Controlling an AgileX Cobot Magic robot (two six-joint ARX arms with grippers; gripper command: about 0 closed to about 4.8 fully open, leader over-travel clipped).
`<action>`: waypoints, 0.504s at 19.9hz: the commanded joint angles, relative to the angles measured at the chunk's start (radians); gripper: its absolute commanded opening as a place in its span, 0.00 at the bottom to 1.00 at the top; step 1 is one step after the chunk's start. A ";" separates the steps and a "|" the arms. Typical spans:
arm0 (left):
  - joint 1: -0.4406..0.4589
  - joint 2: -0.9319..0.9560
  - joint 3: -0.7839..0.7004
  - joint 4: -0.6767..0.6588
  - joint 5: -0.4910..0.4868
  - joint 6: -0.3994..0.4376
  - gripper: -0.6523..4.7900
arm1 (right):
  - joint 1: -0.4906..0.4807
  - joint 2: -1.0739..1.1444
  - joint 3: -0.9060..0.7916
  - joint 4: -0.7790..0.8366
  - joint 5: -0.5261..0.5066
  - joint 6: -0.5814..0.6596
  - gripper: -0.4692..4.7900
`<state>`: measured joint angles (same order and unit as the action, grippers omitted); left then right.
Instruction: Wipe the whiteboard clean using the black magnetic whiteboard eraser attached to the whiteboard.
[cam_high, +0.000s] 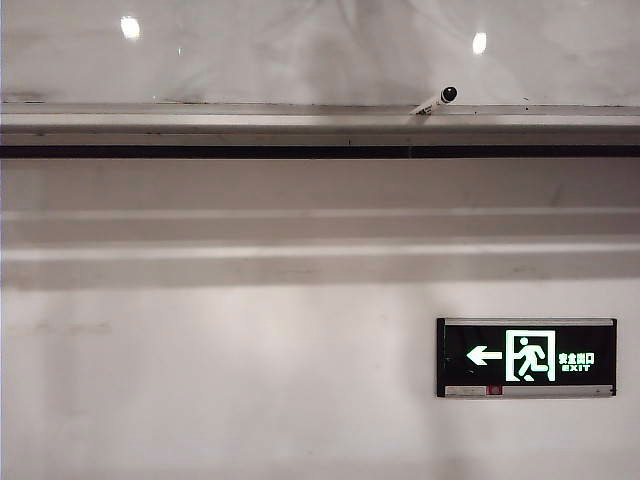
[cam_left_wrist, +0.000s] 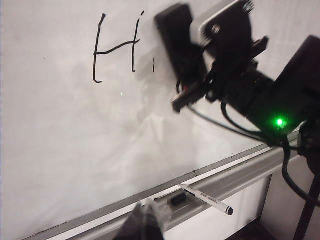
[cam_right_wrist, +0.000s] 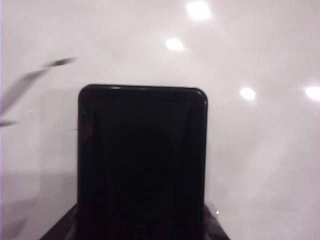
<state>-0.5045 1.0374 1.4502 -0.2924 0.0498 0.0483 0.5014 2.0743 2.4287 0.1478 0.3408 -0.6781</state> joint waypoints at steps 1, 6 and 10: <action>0.001 -0.004 0.006 0.010 0.003 -0.004 0.11 | -0.028 -0.010 0.008 0.127 0.067 -0.002 0.21; 0.001 -0.004 0.006 0.010 0.003 -0.004 0.11 | -0.029 -0.010 0.008 0.092 -0.172 0.047 0.21; 0.001 -0.004 0.006 0.010 0.003 -0.004 0.11 | -0.015 0.004 0.007 -0.032 -0.285 0.110 0.21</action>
<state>-0.5045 1.0370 1.4502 -0.2920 0.0498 0.0483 0.4763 2.0750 2.4329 0.1535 0.1249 -0.5938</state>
